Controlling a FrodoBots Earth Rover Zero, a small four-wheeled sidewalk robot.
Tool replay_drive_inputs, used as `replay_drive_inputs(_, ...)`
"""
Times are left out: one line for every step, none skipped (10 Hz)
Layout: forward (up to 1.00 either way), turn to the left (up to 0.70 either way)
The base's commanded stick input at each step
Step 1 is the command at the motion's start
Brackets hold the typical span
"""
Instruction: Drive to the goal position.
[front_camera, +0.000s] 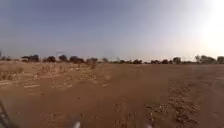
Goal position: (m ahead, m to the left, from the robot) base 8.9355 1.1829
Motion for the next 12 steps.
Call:
replay_drive_inputs(0.50,0.00)
replay_drive_inputs(0.50,0.00)
replay_drive_inputs(0.50,0.00)
replay_drive_inputs(0.50,0.00)
replay_drive_inputs(0.50,0.00)
replay_drive_inputs(0.50,0.00)
replay_drive_inputs(0.50,0.00)
replay_drive_inputs(0.50,0.00)
replay_drive_inputs(0.50,0.00)
replay_drive_inputs(0.50,0.00)
replay_drive_inputs(0.50,0.00)
replay_drive_inputs(0.50,0.00)
